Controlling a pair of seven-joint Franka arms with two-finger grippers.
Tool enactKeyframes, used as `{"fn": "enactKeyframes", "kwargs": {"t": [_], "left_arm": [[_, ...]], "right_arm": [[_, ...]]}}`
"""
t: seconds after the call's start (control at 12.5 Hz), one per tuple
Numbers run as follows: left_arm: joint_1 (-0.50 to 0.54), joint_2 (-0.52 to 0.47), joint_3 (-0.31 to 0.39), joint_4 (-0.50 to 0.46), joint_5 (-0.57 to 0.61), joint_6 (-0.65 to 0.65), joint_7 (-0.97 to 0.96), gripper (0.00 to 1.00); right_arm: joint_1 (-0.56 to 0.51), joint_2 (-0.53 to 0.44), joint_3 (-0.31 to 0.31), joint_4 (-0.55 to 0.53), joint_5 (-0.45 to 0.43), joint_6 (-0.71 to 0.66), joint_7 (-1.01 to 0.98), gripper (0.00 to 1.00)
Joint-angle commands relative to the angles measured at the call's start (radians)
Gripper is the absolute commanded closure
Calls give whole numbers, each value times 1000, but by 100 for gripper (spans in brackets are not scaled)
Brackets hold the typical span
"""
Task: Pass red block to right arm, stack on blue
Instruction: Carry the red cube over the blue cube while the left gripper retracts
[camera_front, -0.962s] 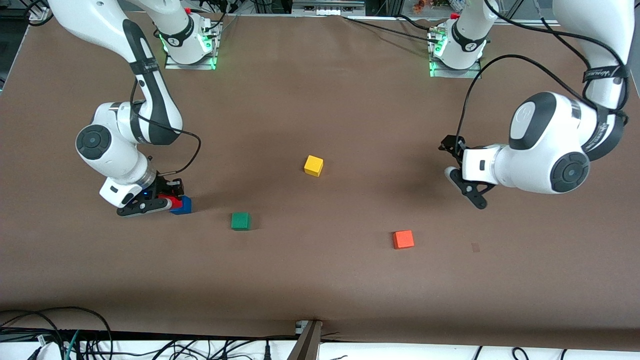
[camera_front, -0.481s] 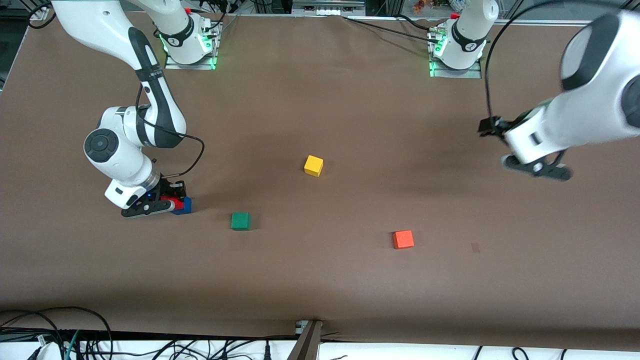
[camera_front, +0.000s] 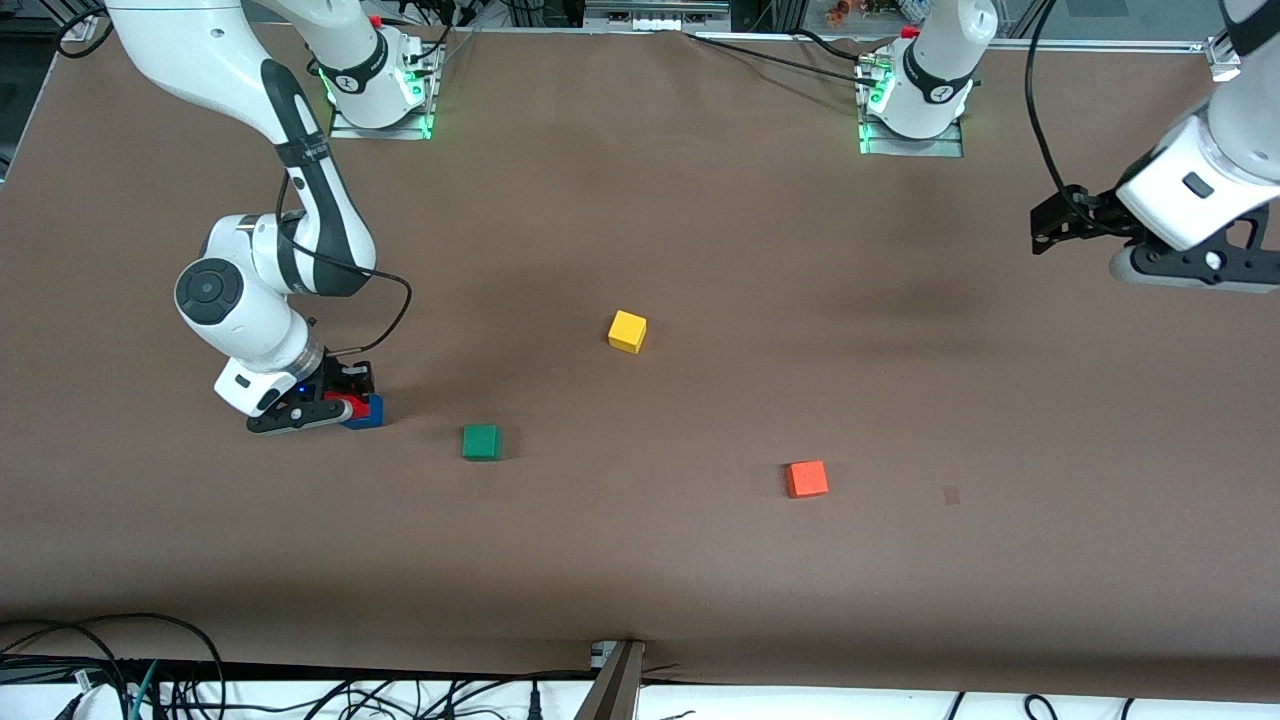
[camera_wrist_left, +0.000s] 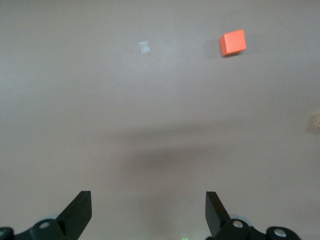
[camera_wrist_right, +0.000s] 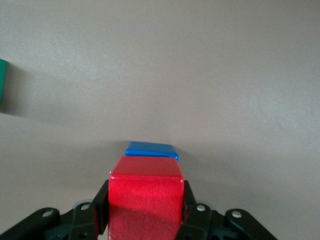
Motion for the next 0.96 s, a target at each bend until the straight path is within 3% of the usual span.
{"fn": "enactKeyframes", "kwargs": {"t": [0.0, 0.56, 0.64, 0.72, 0.8, 0.88], "left_arm": [[-20, -130, 17, -168, 0, 100, -11, 0], [31, -117, 6, -163, -6, 81, -80, 0], [31, -112, 6, -162, -6, 80, -79, 0], [31, -112, 8, -161, -6, 71, -79, 0], [35, -112, 8, -158, -6, 58, -79, 0], [54, -112, 3, -158, -6, 55, -77, 0]], "right_arm": [[2, -9, 0, -17, -15, 22, 18, 100], [2, 0, 2, -17, -15, 40, 18, 100], [2, 0, 2, -16, -17, 39, 18, 74], [2, 0, 2, -14, -15, 39, 18, 12], [0, -2, 2, -10, -17, 36, 11, 0], [0, -6, 0, -2, -15, 33, 6, 0]]}}
